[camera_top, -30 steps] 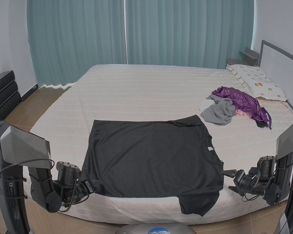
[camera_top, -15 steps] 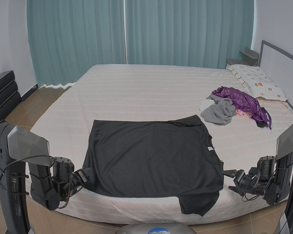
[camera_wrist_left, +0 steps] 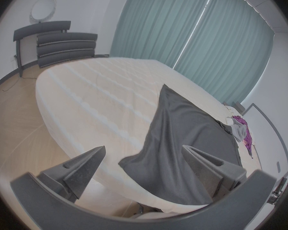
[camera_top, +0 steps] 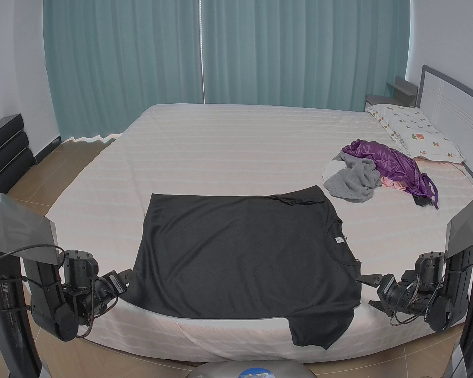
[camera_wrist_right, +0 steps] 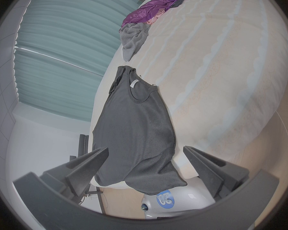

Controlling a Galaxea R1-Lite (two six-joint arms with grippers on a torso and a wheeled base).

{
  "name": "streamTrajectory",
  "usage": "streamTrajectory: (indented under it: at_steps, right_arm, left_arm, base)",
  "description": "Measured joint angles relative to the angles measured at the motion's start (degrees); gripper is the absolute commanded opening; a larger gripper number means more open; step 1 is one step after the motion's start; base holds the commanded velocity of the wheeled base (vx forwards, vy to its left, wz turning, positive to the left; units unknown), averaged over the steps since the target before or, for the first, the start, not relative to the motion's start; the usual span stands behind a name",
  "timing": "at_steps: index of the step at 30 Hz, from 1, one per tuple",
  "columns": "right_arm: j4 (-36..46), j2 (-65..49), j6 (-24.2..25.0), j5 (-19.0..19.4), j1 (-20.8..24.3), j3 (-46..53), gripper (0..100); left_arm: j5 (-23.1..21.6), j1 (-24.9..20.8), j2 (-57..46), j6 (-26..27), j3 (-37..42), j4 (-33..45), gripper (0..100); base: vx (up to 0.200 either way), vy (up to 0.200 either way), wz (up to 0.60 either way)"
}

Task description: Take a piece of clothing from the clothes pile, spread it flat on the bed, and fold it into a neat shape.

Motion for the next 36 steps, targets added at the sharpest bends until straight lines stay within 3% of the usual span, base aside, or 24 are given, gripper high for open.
streamTrajectory:
  at_steps: [7, 21, 22, 27, 36]
  right_arm:
    - [0.0, 0.0, 0.0, 0.0, 0.0, 0.0, 100]
    - [0.0, 0.0, 0.0, 0.0, -0.1, 0.0, 100]
    - [0.0, 0.0, 0.0, 0.0, -0.1, 0.0, 100]
    - [0.0, 0.0, 0.0, 0.0, 0.0, 0.0, 100]
    - [0.0, 0.0, 0.0, 0.0, -0.1, 0.0, 100]
  left_arm:
    - [-9.8, 2.3, 4.2, -2.3, -0.8, 0.0, 100]
    - [-8.4, 3.9, 7.8, -5.7, -2.4, 0.1, 100]
    - [-7.9, 3.7, 8.0, -5.7, -2.5, 0.1, 0]
    - [-5.4, 2.8, 9.0, -5.7, -3.4, 0.0, 0]
    - [-4.7, 2.5, 9.6, -5.7, -3.7, -0.2, 0]
  base:
    - [0.000, 0.000, 0.00]
    - [0.000, 0.000, 0.00]
    - [0.000, 0.000, 0.00]
    - [0.000, 0.000, 0.00]
    - [0.000, 0.000, 0.00]
